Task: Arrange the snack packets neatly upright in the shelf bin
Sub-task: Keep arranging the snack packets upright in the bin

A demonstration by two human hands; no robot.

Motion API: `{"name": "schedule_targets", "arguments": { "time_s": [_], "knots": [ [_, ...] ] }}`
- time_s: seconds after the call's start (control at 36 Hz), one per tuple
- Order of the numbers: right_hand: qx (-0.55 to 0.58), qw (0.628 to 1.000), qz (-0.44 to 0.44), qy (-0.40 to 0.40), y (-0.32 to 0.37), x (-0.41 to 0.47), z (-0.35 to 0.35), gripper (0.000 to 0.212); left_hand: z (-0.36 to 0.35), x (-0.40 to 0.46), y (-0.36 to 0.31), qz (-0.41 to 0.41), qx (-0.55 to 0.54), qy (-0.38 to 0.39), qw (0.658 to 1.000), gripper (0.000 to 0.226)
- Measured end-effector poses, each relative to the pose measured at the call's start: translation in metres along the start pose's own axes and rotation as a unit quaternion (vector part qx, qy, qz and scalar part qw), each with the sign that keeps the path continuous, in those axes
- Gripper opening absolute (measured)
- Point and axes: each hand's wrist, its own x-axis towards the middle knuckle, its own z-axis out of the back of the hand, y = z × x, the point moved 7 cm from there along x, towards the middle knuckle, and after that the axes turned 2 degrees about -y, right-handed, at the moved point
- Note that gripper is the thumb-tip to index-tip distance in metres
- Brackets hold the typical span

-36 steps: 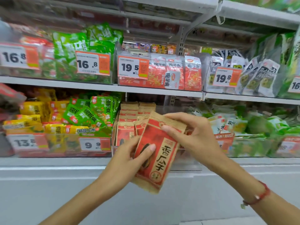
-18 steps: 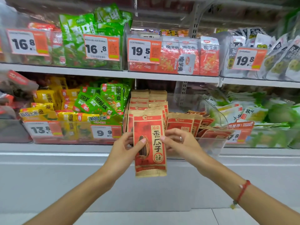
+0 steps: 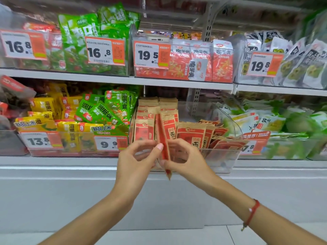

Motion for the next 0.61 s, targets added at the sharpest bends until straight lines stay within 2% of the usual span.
{"name": "schedule_targets", "arguments": {
  "time_s": [0.11,0.19,0.28,0.33,0.44,0.61],
  "knots": [
    [0.065,0.998,-0.002,-0.017,-0.002,-0.001,-0.004,0.036,-0.004,0.009,0.009,0.006,0.027,0.017,0.999,0.011],
    [0.095,0.994,-0.052,-0.031,-0.012,0.006,-0.006,0.035,-0.001,0.016,0.007,-0.017,0.058,-0.014,0.998,0.021],
    [0.12,0.986,-0.118,0.01,-0.021,0.012,-0.002,0.03,0.011,0.022,0.004,-0.038,0.102,-0.063,0.992,0.037],
    [0.169,0.974,-0.146,0.046,-0.025,0.011,0.001,0.027,0.013,0.024,0.006,-0.007,0.09,-0.044,0.995,0.046],
    [0.175,0.97,-0.148,0.079,-0.027,0.011,0.009,0.029,0.009,0.028,0.006,0.03,0.011,0.019,0.999,0.037],
    [0.105,0.988,-0.106,0.047,-0.023,0.007,0.013,0.03,0.003,0.024,0.004,0.022,-0.02,0.016,0.999,0.021]
  ]
}}
